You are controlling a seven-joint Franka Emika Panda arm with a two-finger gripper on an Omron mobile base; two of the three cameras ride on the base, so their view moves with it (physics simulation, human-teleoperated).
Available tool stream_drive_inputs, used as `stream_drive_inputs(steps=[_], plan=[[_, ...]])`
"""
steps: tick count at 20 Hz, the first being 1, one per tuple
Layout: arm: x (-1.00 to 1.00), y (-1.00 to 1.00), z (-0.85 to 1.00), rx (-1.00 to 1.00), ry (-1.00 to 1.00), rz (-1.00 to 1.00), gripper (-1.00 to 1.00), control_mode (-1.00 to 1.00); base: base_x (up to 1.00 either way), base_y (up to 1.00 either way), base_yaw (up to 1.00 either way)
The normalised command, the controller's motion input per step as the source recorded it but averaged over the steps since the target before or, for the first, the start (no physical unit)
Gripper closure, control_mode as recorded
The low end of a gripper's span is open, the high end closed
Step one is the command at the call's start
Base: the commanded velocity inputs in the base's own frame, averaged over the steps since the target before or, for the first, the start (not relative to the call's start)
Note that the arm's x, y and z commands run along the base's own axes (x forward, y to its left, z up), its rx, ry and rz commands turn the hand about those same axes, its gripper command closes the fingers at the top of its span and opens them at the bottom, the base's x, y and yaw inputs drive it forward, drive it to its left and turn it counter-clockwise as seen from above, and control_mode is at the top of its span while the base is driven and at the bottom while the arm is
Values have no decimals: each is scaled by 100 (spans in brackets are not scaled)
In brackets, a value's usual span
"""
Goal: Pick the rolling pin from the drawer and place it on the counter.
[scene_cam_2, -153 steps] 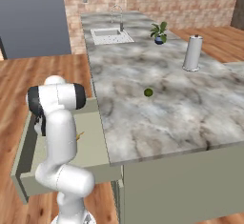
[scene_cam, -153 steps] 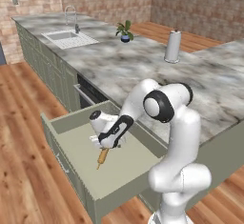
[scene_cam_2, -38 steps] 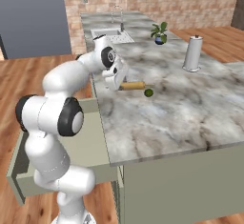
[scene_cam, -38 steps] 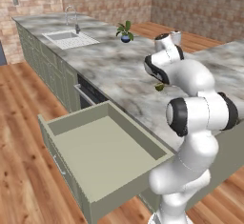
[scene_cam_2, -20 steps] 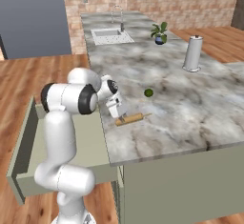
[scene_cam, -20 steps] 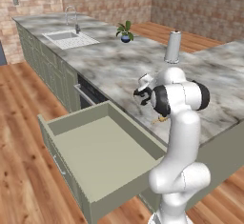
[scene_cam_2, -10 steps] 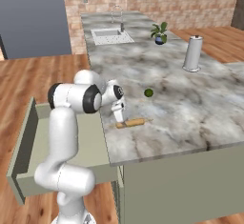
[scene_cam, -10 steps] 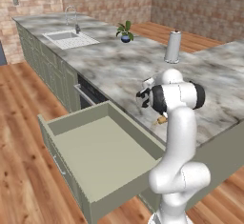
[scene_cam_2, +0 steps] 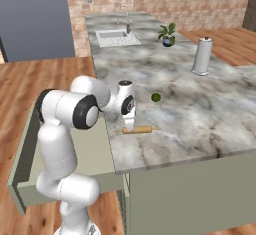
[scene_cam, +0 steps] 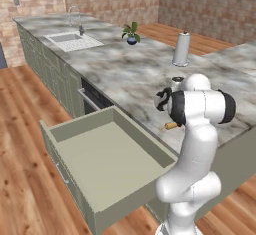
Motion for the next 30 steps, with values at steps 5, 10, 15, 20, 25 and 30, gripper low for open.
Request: stream_drive_inputs(steps=[5, 10, 15, 20, 25, 30], plan=[[-33, 3, 66, 35, -62, 17, -100, -100, 0, 0, 0], [-50, 4, 99, 29, -43, 15, -100, -100, 0, 0, 0], [-37, 20, 100, 20, -15, 6, -100, -100, 0, 0, 0], [-37, 20, 100, 10, 0, 3, -100, -100, 0, 0, 0], [-67, 27, 100, 1, 0, 4, -100, -100, 0, 0, 0], [-99, 37, 74, -5, -11, 6, -100, -100, 0, 0, 0]])
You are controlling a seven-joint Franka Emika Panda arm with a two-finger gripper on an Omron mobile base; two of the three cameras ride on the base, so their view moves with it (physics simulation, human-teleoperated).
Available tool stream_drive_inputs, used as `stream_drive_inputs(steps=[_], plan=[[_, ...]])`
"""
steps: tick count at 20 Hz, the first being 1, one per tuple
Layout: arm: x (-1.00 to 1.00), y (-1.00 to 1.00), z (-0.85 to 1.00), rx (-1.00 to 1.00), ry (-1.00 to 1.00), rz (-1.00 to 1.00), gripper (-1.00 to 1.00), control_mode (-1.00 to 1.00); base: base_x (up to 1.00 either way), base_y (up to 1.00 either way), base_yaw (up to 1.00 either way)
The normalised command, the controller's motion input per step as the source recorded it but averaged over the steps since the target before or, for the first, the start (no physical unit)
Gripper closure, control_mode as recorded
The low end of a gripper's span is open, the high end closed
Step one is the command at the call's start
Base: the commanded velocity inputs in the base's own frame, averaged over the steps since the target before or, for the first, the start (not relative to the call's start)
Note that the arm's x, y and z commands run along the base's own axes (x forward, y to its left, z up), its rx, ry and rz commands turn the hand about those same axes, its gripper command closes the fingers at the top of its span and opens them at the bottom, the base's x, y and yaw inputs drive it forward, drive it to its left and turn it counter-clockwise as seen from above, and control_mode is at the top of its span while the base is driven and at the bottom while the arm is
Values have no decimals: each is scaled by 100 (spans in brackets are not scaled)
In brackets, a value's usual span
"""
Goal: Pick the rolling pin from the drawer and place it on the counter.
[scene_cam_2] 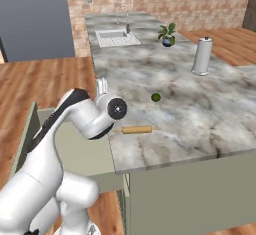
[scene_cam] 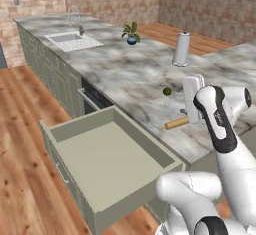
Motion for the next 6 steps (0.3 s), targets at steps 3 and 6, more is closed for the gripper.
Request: stream_drive_inputs(steps=[3, 6], plan=[[-100, 30, 23, -10, -27, 11, -100, -100, 0, 0, 0], [-100, 28, 3, -8, -29, 13, -100, -100, 0, 0, 0]])
